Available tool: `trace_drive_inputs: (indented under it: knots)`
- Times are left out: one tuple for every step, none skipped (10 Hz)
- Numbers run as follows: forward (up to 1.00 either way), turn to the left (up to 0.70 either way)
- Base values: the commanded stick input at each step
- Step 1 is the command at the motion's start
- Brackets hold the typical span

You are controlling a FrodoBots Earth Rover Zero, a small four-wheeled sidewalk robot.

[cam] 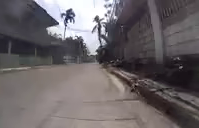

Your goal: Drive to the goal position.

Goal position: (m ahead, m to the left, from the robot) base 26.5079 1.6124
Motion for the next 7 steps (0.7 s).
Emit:
trace_drive_inputs:
  knots:
    - [1.00, 0.00]
    - [1.00, 0.00]
    - [1.00, 0.10]
    - [1.00, 0.27]
    - [1.00, 0.19]
    - [1.00, 0.00]
    - [1.00, 0.00]
